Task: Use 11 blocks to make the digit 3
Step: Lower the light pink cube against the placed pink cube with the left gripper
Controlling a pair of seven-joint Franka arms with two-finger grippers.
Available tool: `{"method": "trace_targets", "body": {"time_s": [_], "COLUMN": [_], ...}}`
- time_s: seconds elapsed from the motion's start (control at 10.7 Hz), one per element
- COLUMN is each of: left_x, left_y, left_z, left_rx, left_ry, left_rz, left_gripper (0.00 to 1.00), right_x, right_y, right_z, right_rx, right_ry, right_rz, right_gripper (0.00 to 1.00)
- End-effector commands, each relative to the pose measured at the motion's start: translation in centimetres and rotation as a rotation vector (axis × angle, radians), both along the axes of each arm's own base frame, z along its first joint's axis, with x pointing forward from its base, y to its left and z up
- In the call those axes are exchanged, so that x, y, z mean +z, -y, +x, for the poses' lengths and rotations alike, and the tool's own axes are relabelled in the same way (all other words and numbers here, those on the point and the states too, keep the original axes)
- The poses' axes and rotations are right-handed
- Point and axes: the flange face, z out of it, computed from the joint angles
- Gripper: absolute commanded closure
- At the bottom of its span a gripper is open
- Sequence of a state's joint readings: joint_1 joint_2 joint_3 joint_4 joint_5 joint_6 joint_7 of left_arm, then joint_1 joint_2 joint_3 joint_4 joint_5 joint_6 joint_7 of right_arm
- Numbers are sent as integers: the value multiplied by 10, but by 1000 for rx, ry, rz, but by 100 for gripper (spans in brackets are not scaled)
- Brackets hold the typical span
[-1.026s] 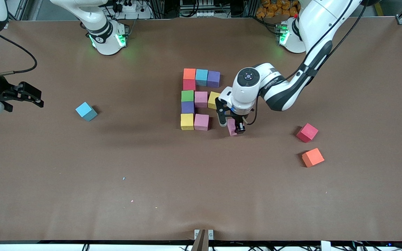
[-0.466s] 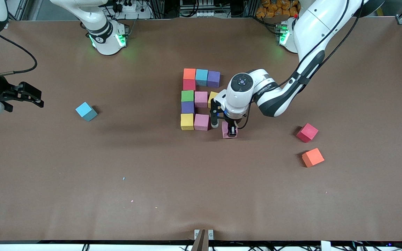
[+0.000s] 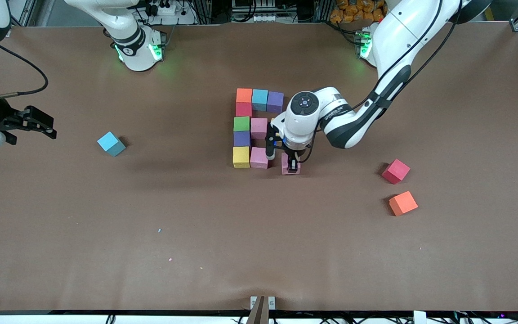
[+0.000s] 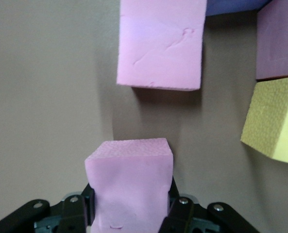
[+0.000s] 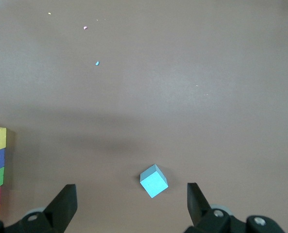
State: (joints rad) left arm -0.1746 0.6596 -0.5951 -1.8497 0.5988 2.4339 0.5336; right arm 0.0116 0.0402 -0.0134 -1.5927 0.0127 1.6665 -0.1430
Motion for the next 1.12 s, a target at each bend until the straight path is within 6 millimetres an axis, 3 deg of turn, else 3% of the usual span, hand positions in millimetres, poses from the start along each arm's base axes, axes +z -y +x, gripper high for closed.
{"method": "trace_targets", "body": {"time_s": [0.0,0.37,1.03], "left_x": [1,-9,-11], "left_y": [18,24,33], "left_z": [-3,-6,-2], "left_rx": [-33,-47,-59], "left_ry": [14,3,9], "left_rz": [-10,-9,-21], "left_gripper": [100,100,100], "right_x": [0,0,1], "right_y": [0,0,-1], "right_z": [0,1,1], "right_rx": [-1,-1,-3], "right_ry": [5,8,9], "right_rz": [-6,-6,-2], "right_gripper": [0,0,0]}}
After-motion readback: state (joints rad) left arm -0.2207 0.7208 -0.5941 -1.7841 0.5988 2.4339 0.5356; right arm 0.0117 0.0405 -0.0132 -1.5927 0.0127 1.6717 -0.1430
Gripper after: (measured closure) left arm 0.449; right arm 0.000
